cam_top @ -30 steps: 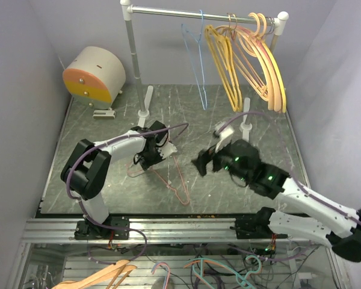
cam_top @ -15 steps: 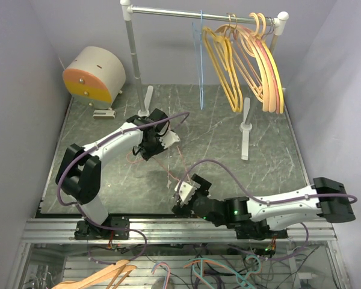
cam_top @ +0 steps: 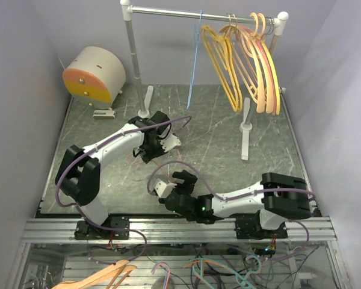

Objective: Organize the hangers

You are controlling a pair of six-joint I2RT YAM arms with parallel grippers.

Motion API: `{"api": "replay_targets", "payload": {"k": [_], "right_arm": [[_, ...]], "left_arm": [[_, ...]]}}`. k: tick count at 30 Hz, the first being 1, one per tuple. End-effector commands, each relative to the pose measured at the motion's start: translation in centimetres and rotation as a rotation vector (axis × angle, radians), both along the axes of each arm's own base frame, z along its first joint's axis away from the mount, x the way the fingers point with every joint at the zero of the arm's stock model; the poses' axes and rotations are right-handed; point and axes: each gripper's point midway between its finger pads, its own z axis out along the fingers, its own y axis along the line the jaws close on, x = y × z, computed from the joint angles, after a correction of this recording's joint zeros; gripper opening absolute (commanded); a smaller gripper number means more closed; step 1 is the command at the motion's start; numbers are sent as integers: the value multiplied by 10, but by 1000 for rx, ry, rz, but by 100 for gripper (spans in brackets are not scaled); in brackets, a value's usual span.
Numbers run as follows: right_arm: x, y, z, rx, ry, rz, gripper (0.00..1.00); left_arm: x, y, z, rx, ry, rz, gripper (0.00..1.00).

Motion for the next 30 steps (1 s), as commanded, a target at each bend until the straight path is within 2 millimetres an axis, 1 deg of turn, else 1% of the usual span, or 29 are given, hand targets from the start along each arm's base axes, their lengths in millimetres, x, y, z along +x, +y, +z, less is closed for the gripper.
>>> {"api": "replay_targets", "payload": {"k": [1, 3, 4, 6, 7, 8, 10, 11, 12, 13, 15, 16, 18, 20, 22, 23, 24, 25, 27, 28, 29, 30], "right_arm": [[19, 3, 7, 30, -25, -69, 75], [22, 2, 4, 11, -31, -77, 50], [23, 3, 3, -5, -34, -76, 40], [25, 3, 0, -35, -43, -91, 11], [26, 2, -3, -55, -45, -98, 2], [26, 2, -4, -64, -50, -104, 0], [25, 4, -5, -69, -48, -105, 0], [24, 3, -6, -67, -46, -107, 0], [24, 3, -8, -65, -40, -110, 0], [23, 2, -9, -65, -36, -112, 0], [23, 0, -12, -67, -32, -123, 0], [23, -1, -13, -67, -27, -126, 0], [22, -3, -12, -56, -25, -135, 0], [21, -5, -9, -41, -26, -147, 0], [21, -8, -5, -24, -27, -158, 0], [21, -9, -4, -15, -26, -161, 0], [20, -11, -3, -5, -22, -164, 0], [20, -12, -1, 8, -19, -167, 0], [18, -10, 6, 50, -14, -164, 0], [17, -8, 12, 81, -10, -158, 0], [15, -5, 18, 119, 0, -151, 0], [13, -2, 25, 169, 19, -140, 0]], "left_arm": [[1, -9, 23, -40, -42, -34, 7], [-1, -11, 26, -45, -38, -38, 7], [-2, -12, 28, -49, -40, -42, 7], [-3, -14, 30, -52, -41, -46, 7], [-4, -15, 31, -54, -42, -49, 7], [-6, -16, 33, -56, -39, -55, 7], [-11, -20, 36, -68, -28, -69, 7], [-12, -23, 40, -71, -39, -71, 16], [-12, -26, 46, -73, -54, -74, 31], [-12, -28, 53, -73, -68, -75, 49], [-7, -34, 74, -89, -126, -71, 95], [-7, -38, 88, -104, -151, -76, 100], [-1, -46, 122, -153, -232, -73, 99], [0, -54, 169, -230, -307, -69, 99], [0, -59, 233, -352, -406, -57, 99], [-1, -59, 279, -440, -490, -56, 99], [-3, -55, 313, -499, -563, -46, 99], [-4, -46, 350, -560, -667, -17, 99], [-6, -21, 412, -653, -854, 66, 99], [-9, -6, 438, -688, -935, 112, 99], [-10, 9, 458, -717, -1005, 166, 99], [-12, 23, 474, -735, -1058, 210, 99]]}}
